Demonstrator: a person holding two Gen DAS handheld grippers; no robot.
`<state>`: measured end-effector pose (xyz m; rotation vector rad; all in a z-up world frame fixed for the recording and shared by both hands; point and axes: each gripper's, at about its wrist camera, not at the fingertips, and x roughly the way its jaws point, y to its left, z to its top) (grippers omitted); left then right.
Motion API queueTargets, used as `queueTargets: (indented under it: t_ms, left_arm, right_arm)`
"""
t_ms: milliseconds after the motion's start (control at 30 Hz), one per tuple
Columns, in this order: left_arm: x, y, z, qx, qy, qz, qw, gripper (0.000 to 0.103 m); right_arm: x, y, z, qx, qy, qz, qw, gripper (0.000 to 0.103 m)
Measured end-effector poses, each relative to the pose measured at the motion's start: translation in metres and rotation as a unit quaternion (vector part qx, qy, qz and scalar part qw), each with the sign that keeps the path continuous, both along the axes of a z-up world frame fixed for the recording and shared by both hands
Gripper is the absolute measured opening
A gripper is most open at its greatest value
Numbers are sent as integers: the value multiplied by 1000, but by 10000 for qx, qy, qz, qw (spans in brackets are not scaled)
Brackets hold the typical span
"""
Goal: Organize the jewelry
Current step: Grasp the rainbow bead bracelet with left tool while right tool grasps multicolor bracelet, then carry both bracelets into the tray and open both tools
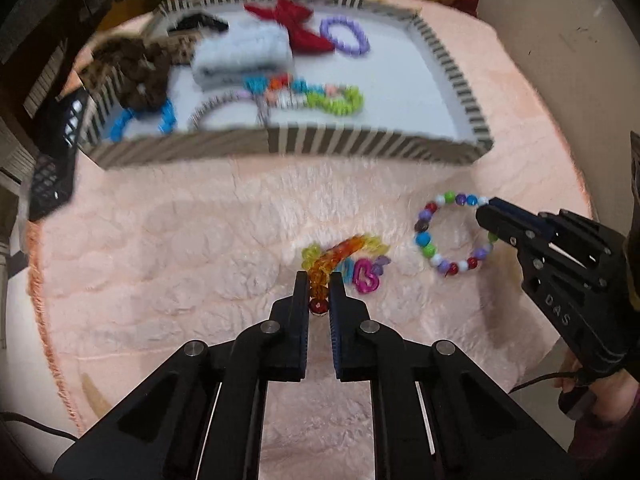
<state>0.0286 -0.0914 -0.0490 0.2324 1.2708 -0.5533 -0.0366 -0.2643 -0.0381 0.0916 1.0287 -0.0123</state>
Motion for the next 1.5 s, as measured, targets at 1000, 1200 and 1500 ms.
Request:
queueTargets:
  t_ms: [1000,1200,1500]
  left_arm:
    - [8,-40,107,-182,-980,-139,9949,8]
    - [15,-47,106,-96,-1023,-172,9946,8]
    - [29,-53,102,30,-1037,-153,9945,8]
  right_arm:
    - [22,-12,91,-274,-833,166,9960,9]
    - [38,-20,90,-312,-787,165,9963,9]
    - [66,-29,82,-268,-657,207,9973,9]
